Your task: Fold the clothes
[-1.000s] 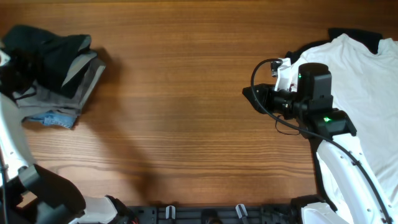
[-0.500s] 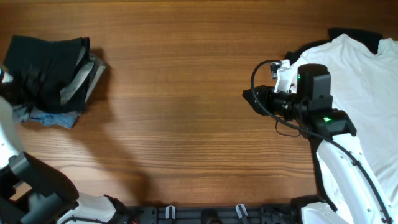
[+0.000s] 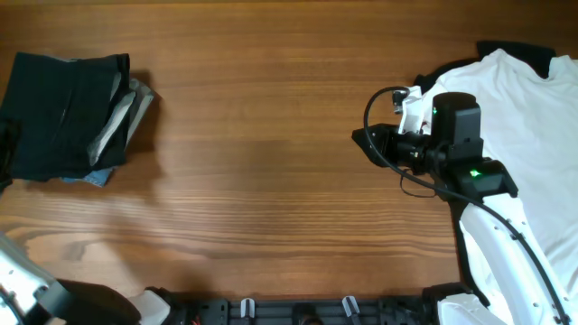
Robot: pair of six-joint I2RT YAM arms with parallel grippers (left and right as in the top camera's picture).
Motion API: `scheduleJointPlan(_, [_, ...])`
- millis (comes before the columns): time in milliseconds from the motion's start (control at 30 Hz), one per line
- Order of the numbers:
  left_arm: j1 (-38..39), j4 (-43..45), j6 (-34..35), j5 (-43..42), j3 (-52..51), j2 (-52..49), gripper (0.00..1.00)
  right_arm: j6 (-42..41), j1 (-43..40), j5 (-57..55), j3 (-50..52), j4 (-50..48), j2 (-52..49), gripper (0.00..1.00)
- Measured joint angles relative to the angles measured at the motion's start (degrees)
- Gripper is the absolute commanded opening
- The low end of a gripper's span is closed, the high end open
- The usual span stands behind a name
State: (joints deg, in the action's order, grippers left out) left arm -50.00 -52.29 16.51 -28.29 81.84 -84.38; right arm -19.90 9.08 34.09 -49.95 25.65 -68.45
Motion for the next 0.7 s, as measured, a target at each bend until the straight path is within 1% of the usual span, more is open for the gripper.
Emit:
scheduleJointPlan(33, [1.3,0.2,-2.3,-2.3,0.1,0.8,0.78,0.4,0.0,0.0,0.0,0.0,0.0,0.21])
scheduleJointPlan(67, [3.2,0.0,-4.4,-4.4,0.2,1.4,0.86,0.7,0.2,-0.1,0.0,0.0,0.2,0.21])
scheduleJointPlan(133, [8.0,-1.4,-8.5,-6.7,0.3,2.2,0.96,1.4,1.0,-1.1,0.0,0.0,0.7,0.21])
scheduleJointPlan(167, [10.1,-2.3,-10.0,-7.7,0.3,2.4,1.00,1.6,1.5,-1.7,0.0,0.0,1.1,0.22])
scheduleJointPlan(200, [13.7,-3.4,-12.0,-8.0,0.3,2.6,1.00,1.8,2.4,-2.9,0.0,0.0,1.7,0.22])
scheduleJointPlan(300, [23.0,-4.8,-14.7,-7.6,0.3,3.3,1.00,2.2,4.9,-6.4,0.0,0.7,3.9,0.24])
scheduleJointPlan(333, [27.2,-4.9,-15.6,-6.1,0.3,4.0,1.00,2.3,5.7,-8.3,-0.2,1.6,4.9,0.24])
scheduleJointPlan(367, [28.4,-5.0,-16.5,-5.3,0.3,4.2,1.00,2.3,6.2,-10.5,-0.7,2.4,6.3,0.24])
scheduleJointPlan(400, [33.9,-5.3,-16.7,-3.2,0.3,6.3,1.00,2.3,6.3,-11.6,-1.3,2.5,6.9,0.27])
scheduleJointPlan(467, [39.8,-6.6,-16.9,3.8,0.3,9.4,1.00,3.2,6.3,-13.4,-3.3,2.5,8.4,0.36])
scheduleJointPlan(533, [46.0,-8.2,-17.3,9.1,0.3,12.7,1.00,4.7,6.3,-14.1,-5.5,2.1,10.1,0.58])
scheduleJointPlan(567, [48.8,-9.1,-17.4,11.5,0.3,14.6,1.00,5.5,6.3,-14.6,-6.6,1.6,11.3,0.82])
scheduleJointPlan(600, [50.7,-9.9,-17.6,13.9,0.3,16.3,1.00,5.7,6.3,-14.8,-7.2,1.3,12.2,1.00])
scheduleJointPlan(700, [52.9,-11.9,-17.7,18.9,0.4,19.2,1.00,6.4,6.3,-15.1,-8.1,1.2,14.2,1.00])
